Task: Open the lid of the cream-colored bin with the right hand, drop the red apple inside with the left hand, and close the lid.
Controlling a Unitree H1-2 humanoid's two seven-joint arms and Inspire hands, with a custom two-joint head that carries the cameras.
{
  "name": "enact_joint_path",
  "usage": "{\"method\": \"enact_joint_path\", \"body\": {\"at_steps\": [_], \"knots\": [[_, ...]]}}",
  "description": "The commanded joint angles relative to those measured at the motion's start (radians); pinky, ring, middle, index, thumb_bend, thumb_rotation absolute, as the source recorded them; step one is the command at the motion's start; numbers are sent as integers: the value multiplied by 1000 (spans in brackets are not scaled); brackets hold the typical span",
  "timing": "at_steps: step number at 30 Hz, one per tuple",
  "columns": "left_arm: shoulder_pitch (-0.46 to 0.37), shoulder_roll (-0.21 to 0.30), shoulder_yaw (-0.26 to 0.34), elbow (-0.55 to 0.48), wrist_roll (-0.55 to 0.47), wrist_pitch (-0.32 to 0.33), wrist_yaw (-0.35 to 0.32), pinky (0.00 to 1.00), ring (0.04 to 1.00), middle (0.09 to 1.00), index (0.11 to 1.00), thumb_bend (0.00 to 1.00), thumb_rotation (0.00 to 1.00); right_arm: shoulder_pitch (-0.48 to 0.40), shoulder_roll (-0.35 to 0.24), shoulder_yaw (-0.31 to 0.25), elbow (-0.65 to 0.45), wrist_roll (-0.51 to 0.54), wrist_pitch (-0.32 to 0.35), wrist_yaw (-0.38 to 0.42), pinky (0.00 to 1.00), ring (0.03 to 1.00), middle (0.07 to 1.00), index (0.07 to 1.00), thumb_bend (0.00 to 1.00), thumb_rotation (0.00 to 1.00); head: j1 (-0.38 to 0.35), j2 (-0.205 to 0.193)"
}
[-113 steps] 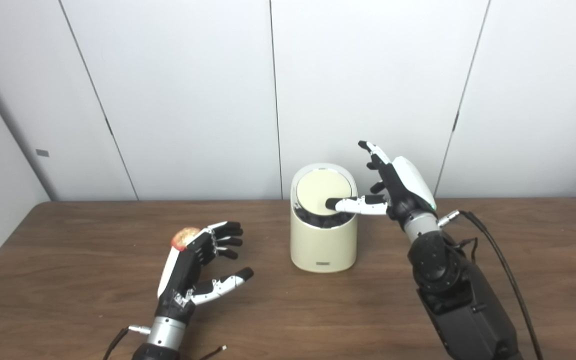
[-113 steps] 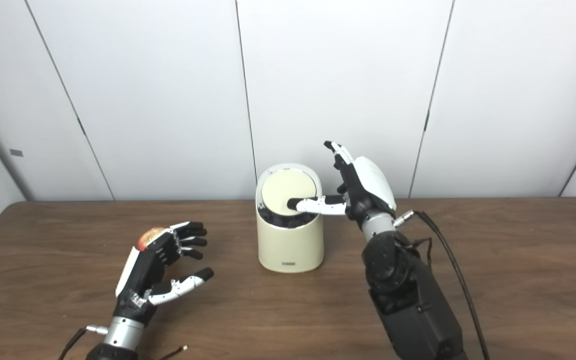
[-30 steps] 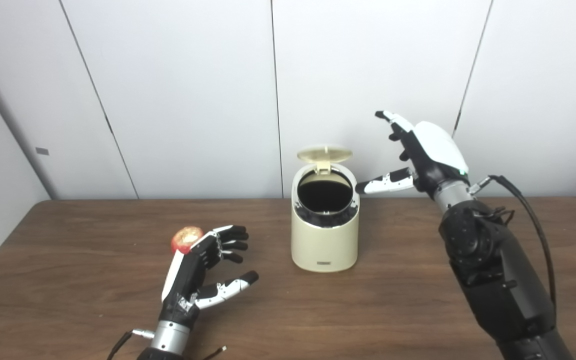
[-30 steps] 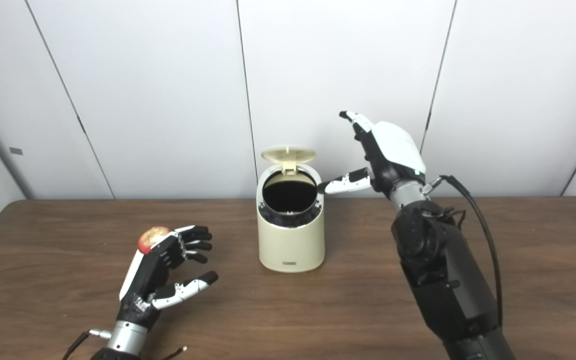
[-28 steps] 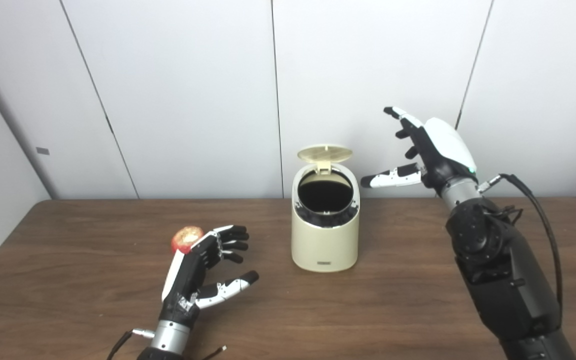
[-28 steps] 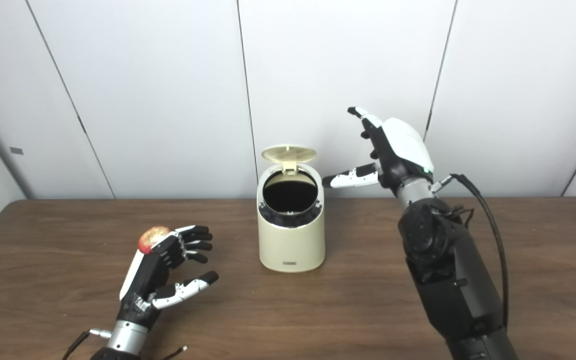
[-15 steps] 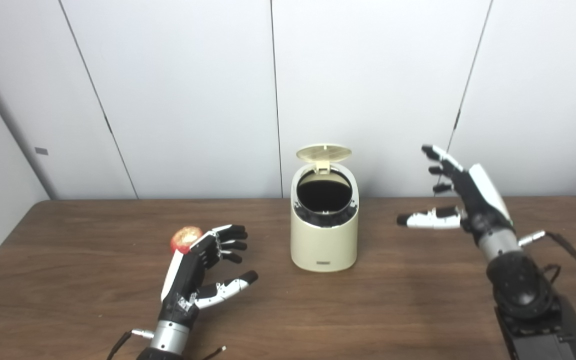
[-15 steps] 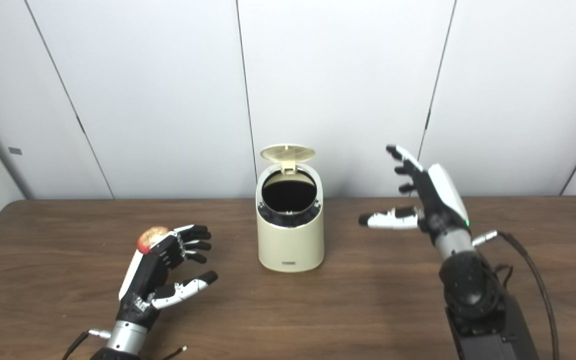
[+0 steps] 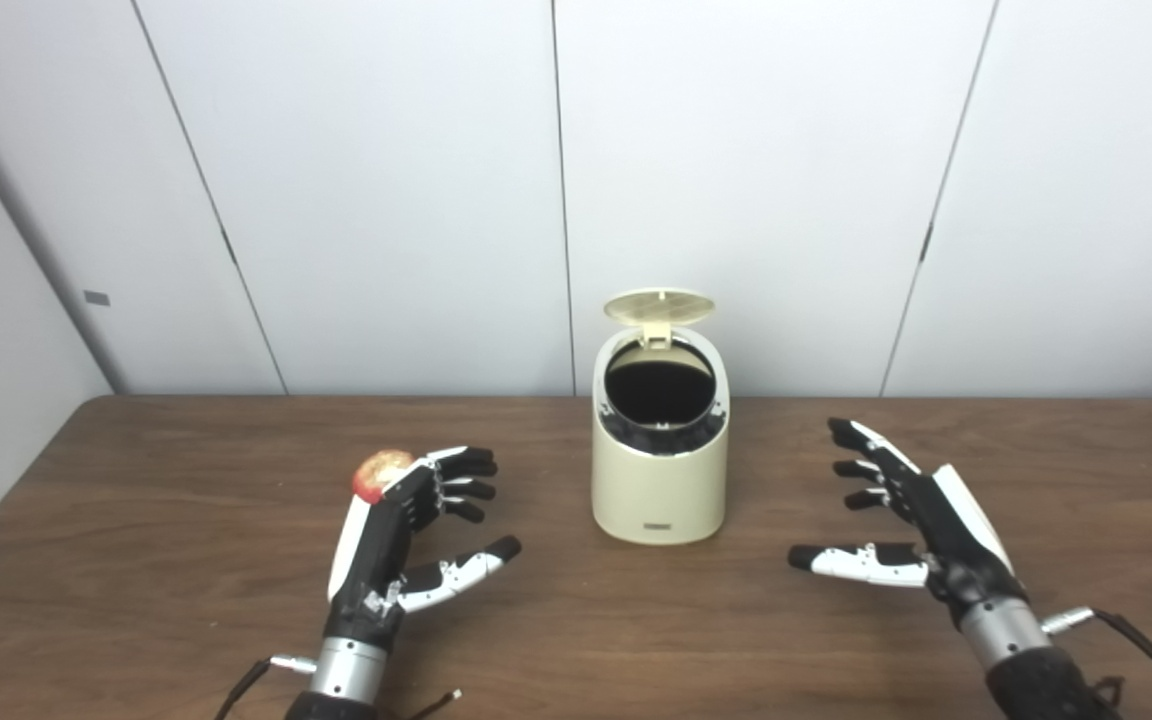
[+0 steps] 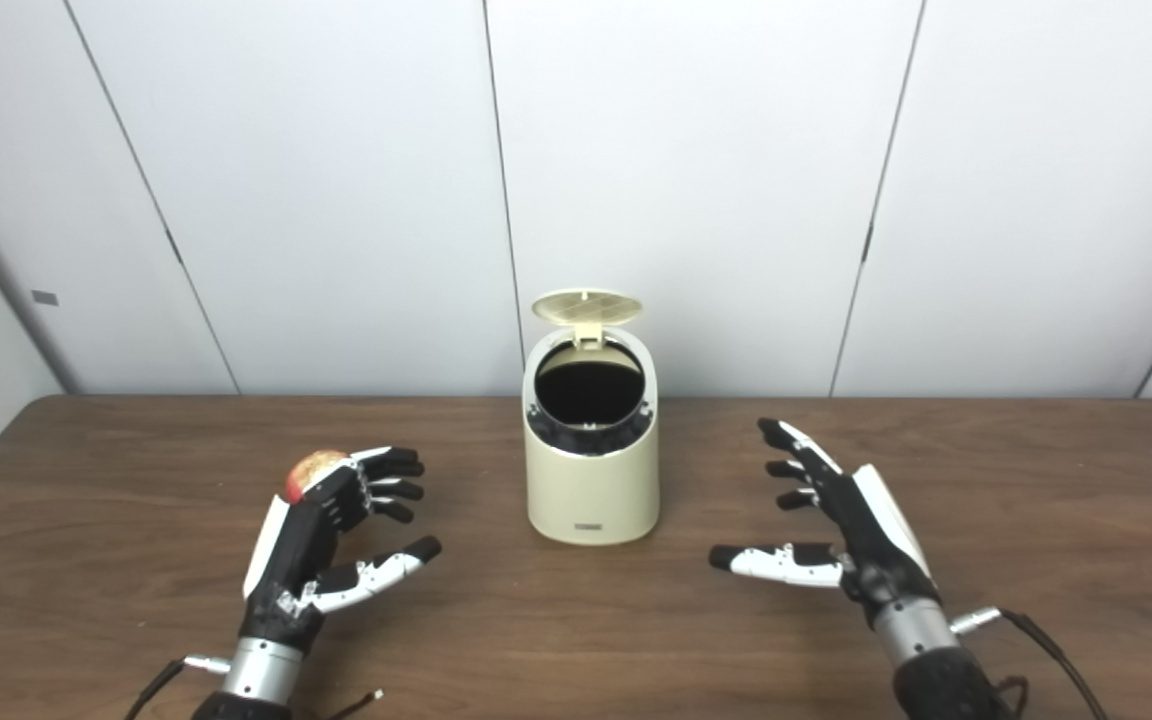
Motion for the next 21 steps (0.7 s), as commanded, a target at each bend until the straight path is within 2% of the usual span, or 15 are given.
{"method": "enact_joint_path", "body": {"at_steps": [1,4,6,9,12,15,17,18,21], "knots": [[19,-11,20,-39,144,-36,112,527,650,708,713,706,10,-13,-24,-16,-15,26,-51,-15,697,843,911,900,793,202,21,0],[18,-46,65,-97,358,-3,291,557,667,717,728,755,100,-4,-35,-21,-10,39,-45,-10,695,860,935,906,777,148,54,-3],[17,-62,80,-120,435,17,366,605,733,782,794,733,173,2,-43,-21,-8,40,-41,-11,709,862,944,914,760,122,63,-5],[4,-61,102,-136,487,34,443,635,768,816,827,737,208,6,-42,-29,-2,65,-33,-8,713,865,945,912,766,118,71,-7],[-7,-51,120,-142,493,80,471,706,832,861,855,752,232,6,-50,-18,-6,51,-21,-7,706,854,941,909,767,116,72,-8],[-16,-30,129,-147,519,150,475,904,959,947,914,789,271,2,-57,-6,-20,30,-2,-4,685,843,934,905,765,123,75,-8],[-23,-15,131,-148,523,199,465,960,988,972,939,816,287,0,-58,-5,-27,26,5,-3,691,842,930,900,768,129,78,-7],[-26,-8,130,-150,521,227,457,945,983,974,946,833,296,0,-57,-5,-29,28,6,-2,692,840,928,898,770,127,79,-6],[-38,21,119,-155,522,325,411,815,940,964,967,871,347,-1,-56,-5,-37,24,15,0,698,839,925,893,773,124,80,-3]]}}
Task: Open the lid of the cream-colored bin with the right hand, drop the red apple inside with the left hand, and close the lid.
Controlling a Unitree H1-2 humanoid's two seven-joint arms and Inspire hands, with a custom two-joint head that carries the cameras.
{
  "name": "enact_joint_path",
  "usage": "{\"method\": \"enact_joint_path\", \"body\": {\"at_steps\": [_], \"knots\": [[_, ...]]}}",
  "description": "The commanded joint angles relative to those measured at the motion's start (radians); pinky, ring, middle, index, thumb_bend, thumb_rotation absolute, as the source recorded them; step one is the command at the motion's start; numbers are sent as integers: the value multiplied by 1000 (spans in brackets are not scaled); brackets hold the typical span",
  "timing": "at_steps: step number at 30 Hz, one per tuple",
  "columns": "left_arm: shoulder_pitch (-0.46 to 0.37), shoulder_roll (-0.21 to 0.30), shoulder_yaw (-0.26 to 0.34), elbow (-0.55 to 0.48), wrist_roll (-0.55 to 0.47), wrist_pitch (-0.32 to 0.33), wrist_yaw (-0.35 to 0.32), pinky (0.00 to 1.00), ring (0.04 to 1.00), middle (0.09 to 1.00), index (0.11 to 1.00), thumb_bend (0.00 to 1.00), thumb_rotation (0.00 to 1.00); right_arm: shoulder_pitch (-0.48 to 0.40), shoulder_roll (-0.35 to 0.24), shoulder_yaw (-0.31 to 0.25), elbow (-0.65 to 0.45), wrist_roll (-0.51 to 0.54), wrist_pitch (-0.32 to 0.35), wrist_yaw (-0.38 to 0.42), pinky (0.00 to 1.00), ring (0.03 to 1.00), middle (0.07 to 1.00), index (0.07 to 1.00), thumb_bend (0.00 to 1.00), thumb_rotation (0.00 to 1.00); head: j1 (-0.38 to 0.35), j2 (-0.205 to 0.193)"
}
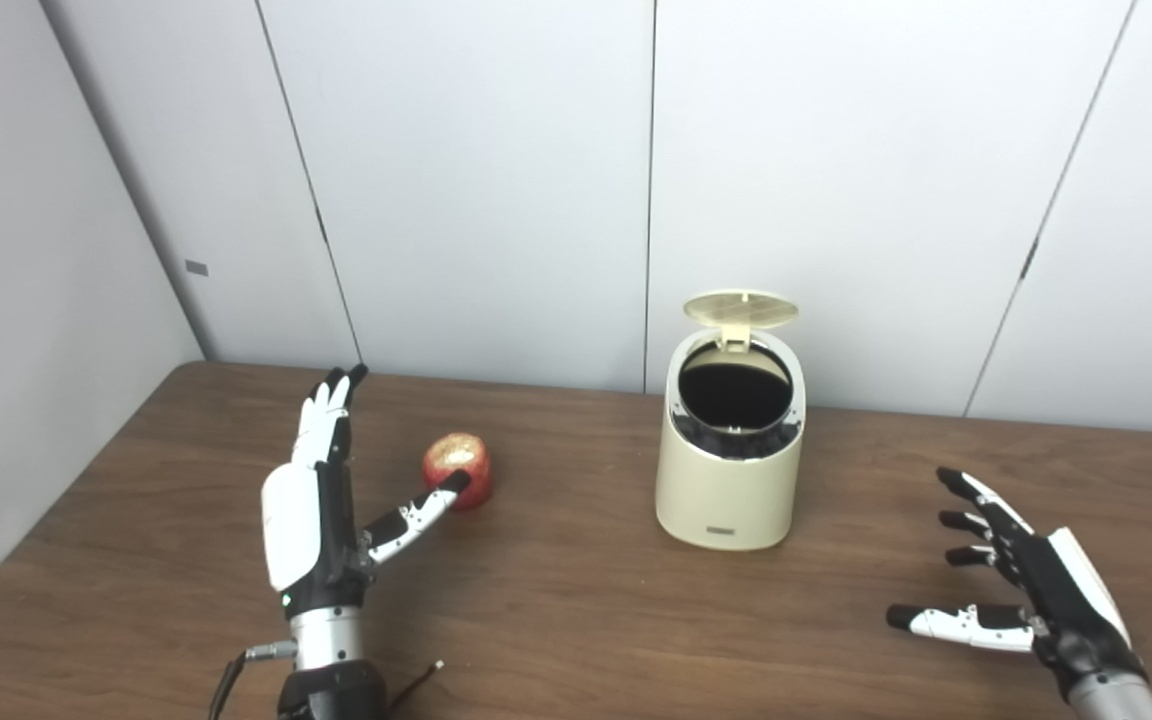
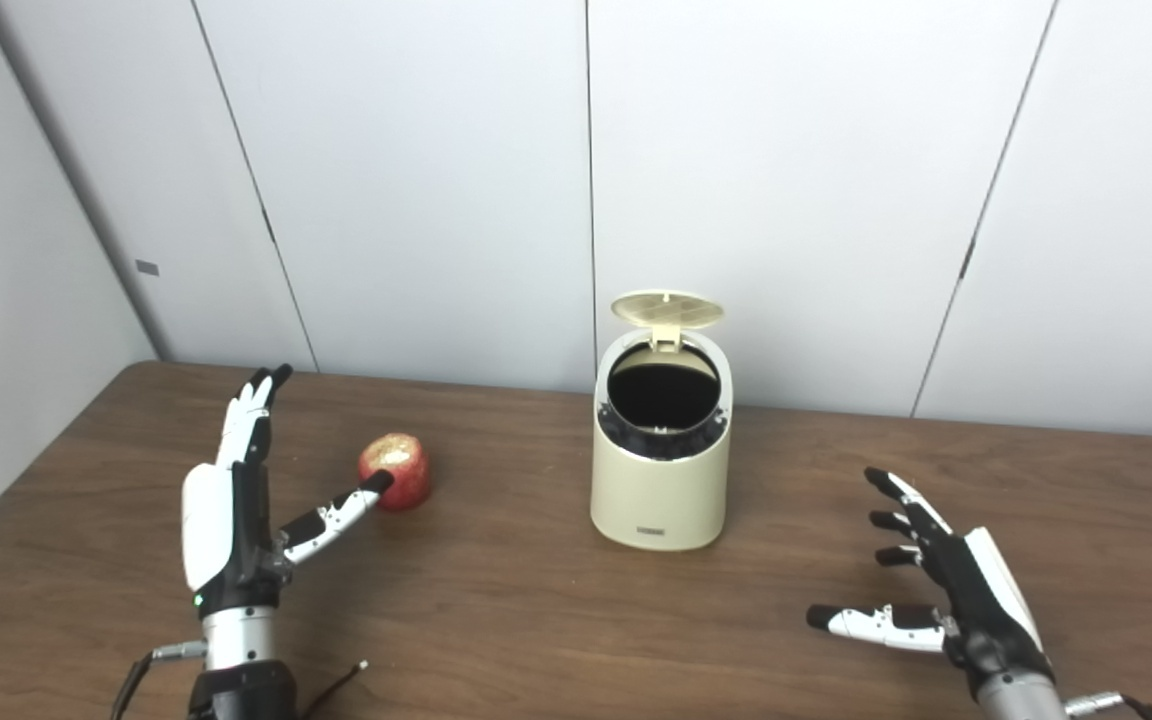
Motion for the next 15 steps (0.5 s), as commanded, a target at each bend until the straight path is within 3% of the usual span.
{"method": "enact_joint_path", "body": {"at_steps": [1,6,15], "knots": [[-43,34,-10,-34,6,51,-33,786,936,963,971,884,352,-33,-21,-2,-44,-3,1,-2,700,838,925,893,773,125,1,1],[-64,85,-38,-11,-17,165,-121,756,919,952,969,942,336,-35,-22,3,-51,-12,18,1,689,829,918,893,785,126,-3,3],[-97,150,-95,48,-37,255,-205,735,894,893,925,1000,365,-41,-19,6,-57,-29,20,-7,691,820,919,901,822,209,-5,3]]}}
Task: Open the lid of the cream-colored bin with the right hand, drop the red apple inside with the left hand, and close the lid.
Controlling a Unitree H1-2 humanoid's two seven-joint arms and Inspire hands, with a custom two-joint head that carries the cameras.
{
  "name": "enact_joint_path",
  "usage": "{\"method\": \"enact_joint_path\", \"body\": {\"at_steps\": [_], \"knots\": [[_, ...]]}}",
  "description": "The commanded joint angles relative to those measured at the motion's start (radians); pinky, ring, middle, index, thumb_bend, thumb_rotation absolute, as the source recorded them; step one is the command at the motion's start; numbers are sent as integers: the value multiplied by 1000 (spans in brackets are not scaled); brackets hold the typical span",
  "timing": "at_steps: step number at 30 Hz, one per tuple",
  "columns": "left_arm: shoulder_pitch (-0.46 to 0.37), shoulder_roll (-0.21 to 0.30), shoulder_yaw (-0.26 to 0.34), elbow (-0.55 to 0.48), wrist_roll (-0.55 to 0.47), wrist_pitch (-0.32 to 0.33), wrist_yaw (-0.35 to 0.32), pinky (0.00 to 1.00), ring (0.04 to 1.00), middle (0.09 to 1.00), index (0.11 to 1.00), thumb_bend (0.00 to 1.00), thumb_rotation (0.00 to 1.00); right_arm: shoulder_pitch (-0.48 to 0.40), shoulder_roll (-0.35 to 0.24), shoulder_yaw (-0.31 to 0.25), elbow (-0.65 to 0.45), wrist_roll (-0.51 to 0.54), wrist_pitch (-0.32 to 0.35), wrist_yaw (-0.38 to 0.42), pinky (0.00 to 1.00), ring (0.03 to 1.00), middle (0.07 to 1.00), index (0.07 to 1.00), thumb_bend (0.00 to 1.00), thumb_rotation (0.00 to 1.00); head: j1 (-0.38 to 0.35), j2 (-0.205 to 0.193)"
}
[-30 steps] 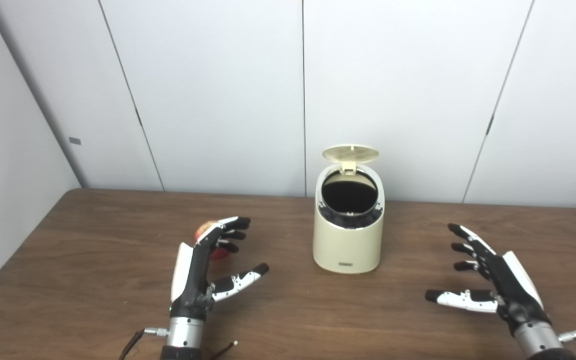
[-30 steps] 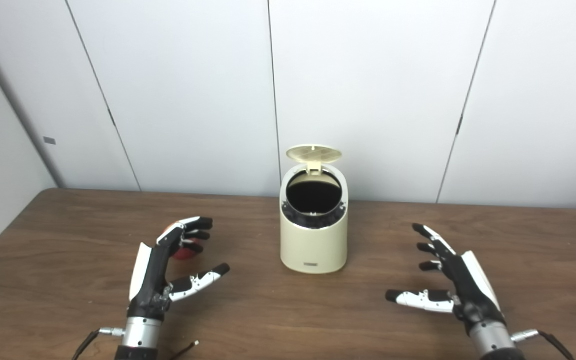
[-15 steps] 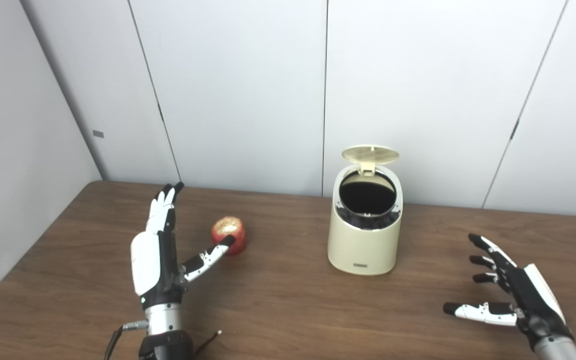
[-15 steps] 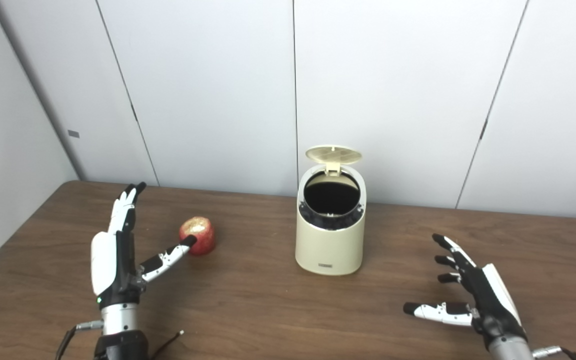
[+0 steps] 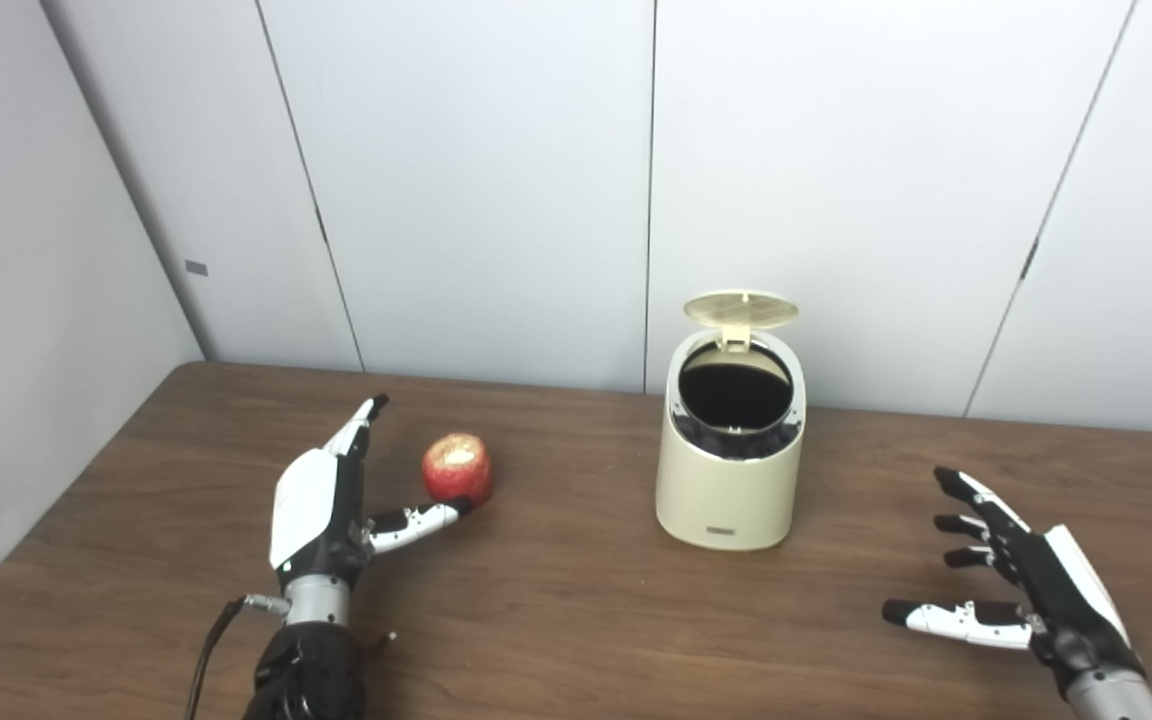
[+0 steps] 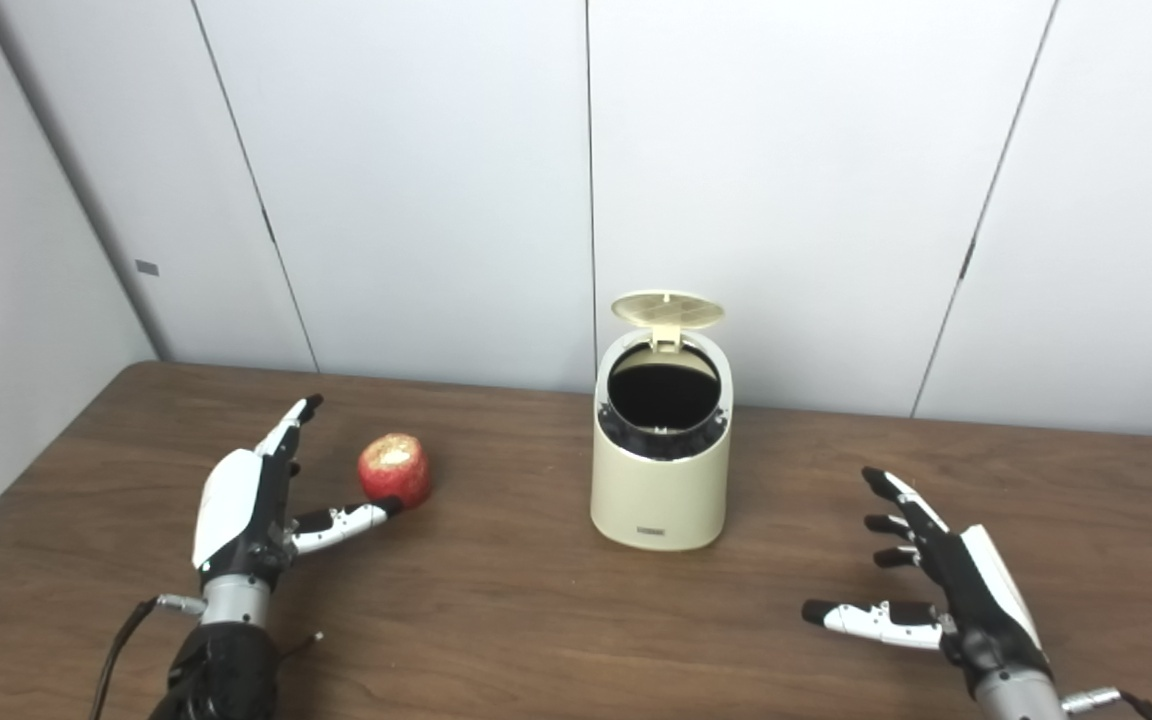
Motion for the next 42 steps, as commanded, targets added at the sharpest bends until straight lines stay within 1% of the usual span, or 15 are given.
{"method": "enact_joint_path", "body": {"at_steps": [1,7,11,14,18,22,29,31,32,34,35,36,37,38,42], "knots": [[-50,30,-7,-2,-4,15,-6,726,884,884,917,1000,361,-40,-18,-3,-39,-4,-11,-12,692,820,920,901,823,209,0,0],[-58,45,-44,19,-6,51,-34,688,840,836,908,1000,359,-39,-19,-6,-38,-6,-9,-12,688,823,919,900,822,206,-4,7],[-70,46,-73,55,13,54,-10,630,778,783,868,988,344,-38,-20,-5,-46,-12,-3,-11,670,814,914,895,837,241,-7,10],[-80,47,-96,81,37,53,18,610,752,764,843,966,335,-36,-19,-6,-56,-12,1,-7,672,813,914,896,834,238,-12,12],[-92,46,-117,105,44,57,36,595,730,749,821,934,334,-31,-16,-7,-71,-8,12,-5,672,818,916,895,814,196,-15,14],[-103,43,-129,128,33,51,42,586,725,744,812,921,345,-27,-16,-5,-84,-11,25,-3,667,822,920,898,806,185,-23,17],[-121,33,-145,172,13,35,56,583,719,741,793,893,307,-18,-17,-5,-101,-13,37,-5,660,823,924,899,802,175,-33,24],[-129,25,-143,189,3,28,70,570,690,730,782,880,275,-15,-19,-7,-102,-12,34,-6,653,822,923,900,799,177,-35,25],[-132,22,-141,198,-1,20,80,546,647,688,757,870,229,-14,-19,-8,-102,-12,34,-7,647,821,922,899,797,179,-35,25],[-138,20,-144,219,2,-3,112,501,568,593,715,829,142,-11,-20,-10,-103,-8,34,-6,644,820,921,897,795,178,-36,26],[-144,20,-147,237,8,-19,135,474,527,540,684,693,72,-8,-20,-10,-105,-6,34,-4,645,820,922,897,794,177,-36,26],[-148,20,-150,250,11,-30,154,433,476,504,588,596,29,-4,-20,-12,-110,-4,38,-3,643,820,922,896,795,177,-39,28],[-153,20,-152,265,14,-39,172,411,451,492,541,561,15,-1,-21,-10,-114,-7,40,-2,644,820,922,895,795,178,-39,28],[-156,19,-154,278,15,-49,187,392,436,462,538,535,6,3,-24,-9,-118,-12,41,-1,641,814,920,895,795,185,-41,31],[-170,20,-163,326,7,-88,231,356,419,464,504,523,0,13,-27,-9,-124,-21,33,-6,606,795,911,888,797,196,-43,36]]}}
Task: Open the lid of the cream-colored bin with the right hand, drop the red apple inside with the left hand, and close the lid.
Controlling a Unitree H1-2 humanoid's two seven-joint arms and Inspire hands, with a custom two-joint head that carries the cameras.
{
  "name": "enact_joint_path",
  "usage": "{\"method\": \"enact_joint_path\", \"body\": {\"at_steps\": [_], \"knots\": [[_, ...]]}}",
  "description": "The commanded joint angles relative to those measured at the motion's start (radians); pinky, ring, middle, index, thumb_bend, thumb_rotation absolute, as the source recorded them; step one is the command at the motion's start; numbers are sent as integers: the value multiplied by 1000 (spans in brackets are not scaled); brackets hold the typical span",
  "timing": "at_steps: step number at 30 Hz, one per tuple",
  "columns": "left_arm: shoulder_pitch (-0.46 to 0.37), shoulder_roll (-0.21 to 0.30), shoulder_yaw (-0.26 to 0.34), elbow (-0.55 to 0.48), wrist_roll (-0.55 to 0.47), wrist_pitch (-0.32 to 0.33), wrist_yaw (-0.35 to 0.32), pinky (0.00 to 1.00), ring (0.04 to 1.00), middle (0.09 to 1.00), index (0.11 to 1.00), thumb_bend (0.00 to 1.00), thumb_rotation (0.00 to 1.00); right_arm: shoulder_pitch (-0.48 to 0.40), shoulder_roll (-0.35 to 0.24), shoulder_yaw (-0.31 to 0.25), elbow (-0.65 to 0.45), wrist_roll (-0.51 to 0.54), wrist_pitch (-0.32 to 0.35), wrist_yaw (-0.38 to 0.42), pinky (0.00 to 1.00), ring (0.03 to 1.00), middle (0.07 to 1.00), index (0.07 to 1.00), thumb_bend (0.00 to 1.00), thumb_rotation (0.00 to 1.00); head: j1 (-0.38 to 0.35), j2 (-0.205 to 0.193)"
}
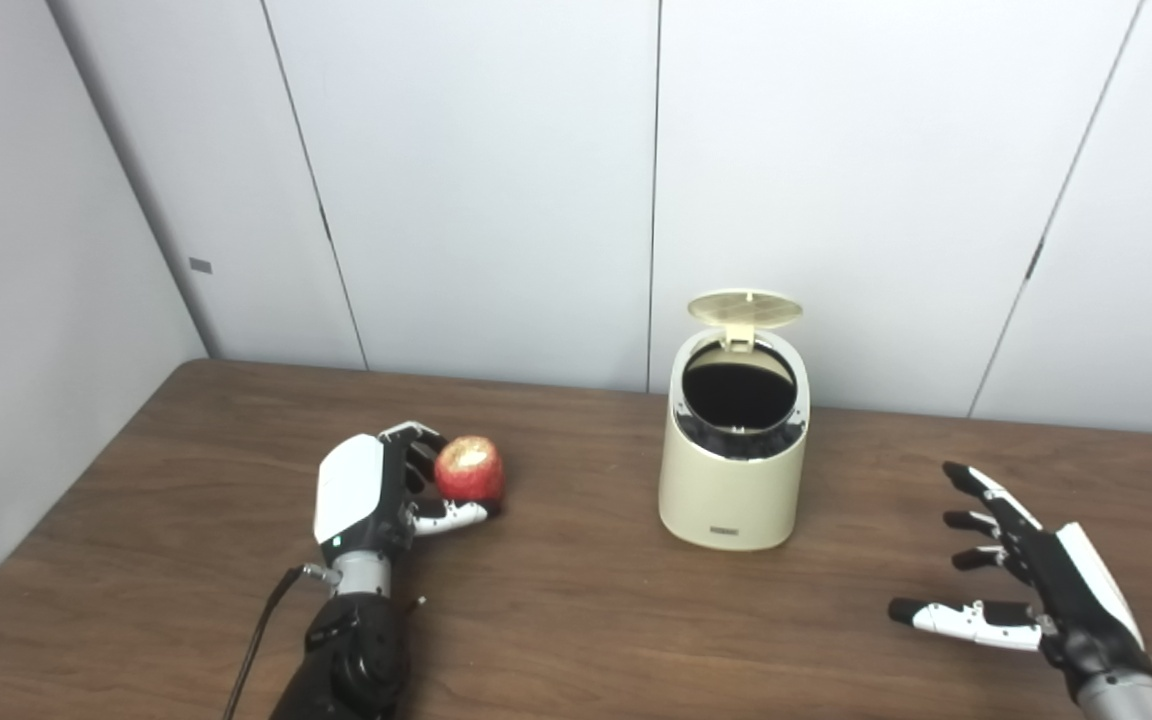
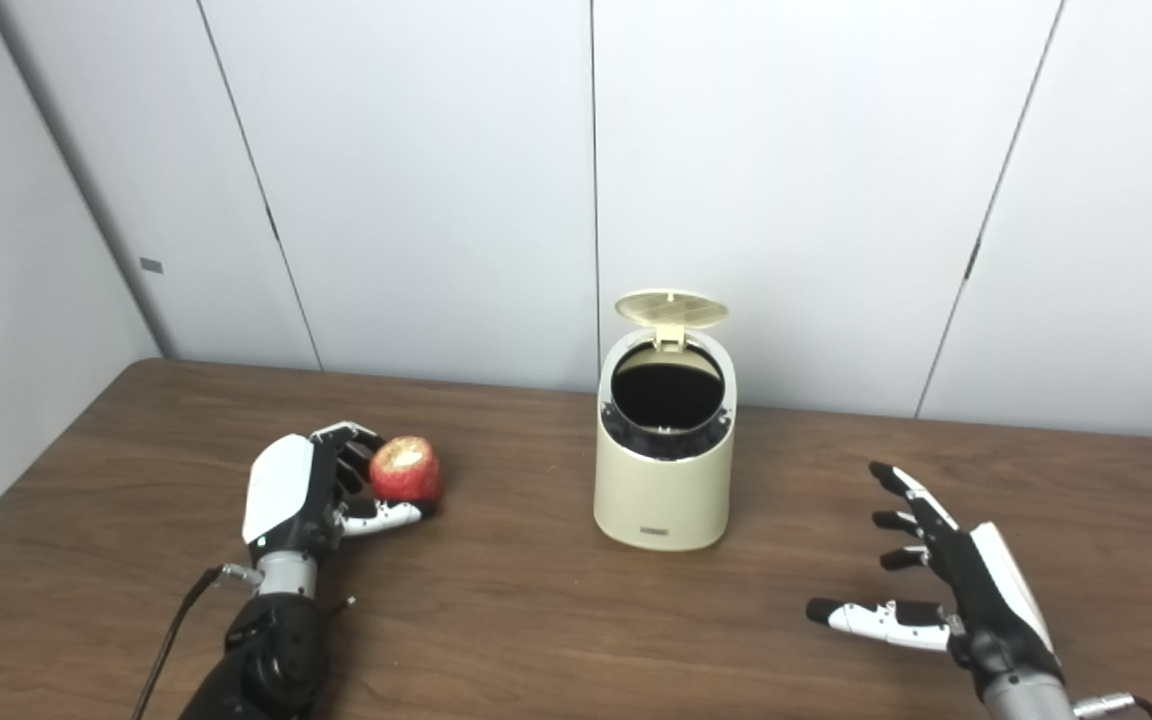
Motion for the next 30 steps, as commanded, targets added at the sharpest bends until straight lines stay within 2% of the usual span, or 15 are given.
{"method": "enact_joint_path", "body": {"at_steps": [1,9,12,14,16,19,21,26,30], "knots": [[-26,-8,-14,30,-7,-35,19,353,417,466,501,523,0,-20,-20,-8,-43,-3,-11,-8,599,793,911,888,797,195,2,2],[-32,-17,-20,73,-17,-73,50,331,405,467,497,524,0,-21,-23,-5,-43,1,-1,-5,615,800,914,895,787,175,0,0],[-28,-19,-25,64,-9,-81,71,324,399,465,501,523,0,-21,-21,1,-38,-6,-3,-10,619,797,905,890,792,204,-6,-5],[-23,-22,-24,48,-9,-109,98,324,398,464,502,523,0,-20,-15,3,-33,-8,-10,-16,619,796,900,887,794,199,-22,-10],[-15,-29,-16,9,-19,-141,120,324,399,460,506,523,0,-19,-9,5,-23,-6,-21,-24,620,793,895,883,805,197,-35,-16],[-7,-37,-8,-64,-19,-146,126,305,394,457,508,523,0,-21,1,6,-4,0,-36,-33,610,785,892,876,822,198,-61,-25],[-2,-42,-2,-127,-16,-145,121,302,383,447,513,522,0,-21,5,10,0,-5,-32,-35,615,788,892,877,836,238,-71,-27],[2,-55,8,-304,-19,-102,45,343,384,435,519,519,0,-25,15,23,5,-19,-21,-42,606,792,893,880,852,275,-106,-30],[-17,-67,2,-403,-21,-79,-25,349,395,437,518,520,0,-29,20,35,6,-38,-15,-47,592,790,895,881,844,283,-124,-35]]}}
